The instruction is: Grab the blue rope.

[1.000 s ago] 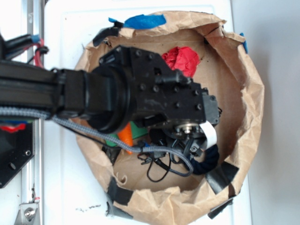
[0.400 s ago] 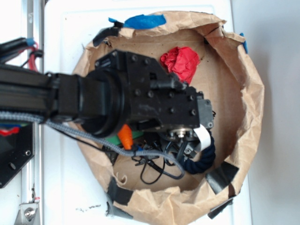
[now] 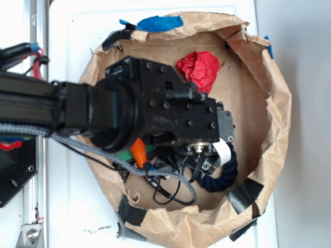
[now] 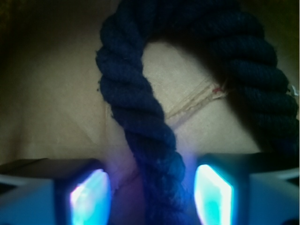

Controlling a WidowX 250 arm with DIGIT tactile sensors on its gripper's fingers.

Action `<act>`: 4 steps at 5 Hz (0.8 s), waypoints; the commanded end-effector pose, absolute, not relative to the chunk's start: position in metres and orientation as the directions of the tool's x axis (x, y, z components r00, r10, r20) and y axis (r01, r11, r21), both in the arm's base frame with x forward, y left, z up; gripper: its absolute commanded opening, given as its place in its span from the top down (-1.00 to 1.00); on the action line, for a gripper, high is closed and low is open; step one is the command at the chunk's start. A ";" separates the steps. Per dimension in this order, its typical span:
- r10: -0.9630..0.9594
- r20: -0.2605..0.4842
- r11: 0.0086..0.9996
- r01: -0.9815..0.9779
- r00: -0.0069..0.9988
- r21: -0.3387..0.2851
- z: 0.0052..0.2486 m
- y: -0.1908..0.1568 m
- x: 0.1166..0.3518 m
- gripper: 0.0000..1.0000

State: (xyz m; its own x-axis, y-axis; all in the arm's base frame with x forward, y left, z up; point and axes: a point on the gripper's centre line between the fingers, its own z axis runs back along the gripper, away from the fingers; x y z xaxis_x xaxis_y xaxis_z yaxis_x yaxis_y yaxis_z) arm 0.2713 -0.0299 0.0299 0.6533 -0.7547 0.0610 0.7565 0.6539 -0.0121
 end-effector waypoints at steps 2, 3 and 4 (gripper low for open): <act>-0.771 0.072 0.634 0.773 0.633 -0.004 0.032 -0.038 0.270 -1.00; -0.778 0.061 0.626 0.780 0.625 -0.013 0.023 -0.042 0.273 -1.00; -0.784 0.041 0.620 0.785 0.620 -0.010 0.013 -0.046 0.274 -1.00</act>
